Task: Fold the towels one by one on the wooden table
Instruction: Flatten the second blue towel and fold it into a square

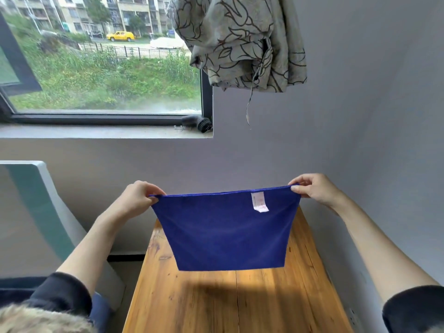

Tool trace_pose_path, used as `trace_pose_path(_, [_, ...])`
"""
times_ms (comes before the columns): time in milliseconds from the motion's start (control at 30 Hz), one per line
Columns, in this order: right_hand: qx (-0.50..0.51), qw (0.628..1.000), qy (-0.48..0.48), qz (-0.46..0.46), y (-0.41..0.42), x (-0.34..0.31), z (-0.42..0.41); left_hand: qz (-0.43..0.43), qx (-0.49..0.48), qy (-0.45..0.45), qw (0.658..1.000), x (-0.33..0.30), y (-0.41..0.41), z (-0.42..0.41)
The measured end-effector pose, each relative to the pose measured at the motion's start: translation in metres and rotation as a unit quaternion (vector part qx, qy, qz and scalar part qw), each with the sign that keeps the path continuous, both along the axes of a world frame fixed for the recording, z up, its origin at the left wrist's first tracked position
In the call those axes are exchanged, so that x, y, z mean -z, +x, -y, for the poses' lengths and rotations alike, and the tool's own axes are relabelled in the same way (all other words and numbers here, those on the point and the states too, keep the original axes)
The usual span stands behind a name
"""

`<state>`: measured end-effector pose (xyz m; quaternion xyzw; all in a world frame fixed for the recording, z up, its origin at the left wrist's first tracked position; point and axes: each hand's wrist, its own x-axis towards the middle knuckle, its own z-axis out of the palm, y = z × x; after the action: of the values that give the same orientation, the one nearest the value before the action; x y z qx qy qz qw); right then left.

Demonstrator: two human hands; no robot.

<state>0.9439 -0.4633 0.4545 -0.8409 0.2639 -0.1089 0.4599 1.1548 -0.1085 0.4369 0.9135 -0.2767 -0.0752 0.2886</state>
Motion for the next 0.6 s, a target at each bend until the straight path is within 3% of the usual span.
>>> trace_pose_path(200, [0.070, 0.981, -0.176, -0.027, 0.026, 0.019, -0.003, 0.072, -0.082, -0.021, 0.994, 0.019, 0.004, 0.032])
trace_pose_path(467, [0.143, 0.975, -0.149, 0.078, 0.040, 0.032, 0.006, 0.125, -0.131, -0.109, 0.977, 0.025, 0.012, 0.054])
trace_pose_path(600, [0.130, 0.982, -0.112, 0.075, 0.031, 0.039, 0.010, 0.085, -0.112, -0.141, 0.980, 0.037, 0.002, 0.051])
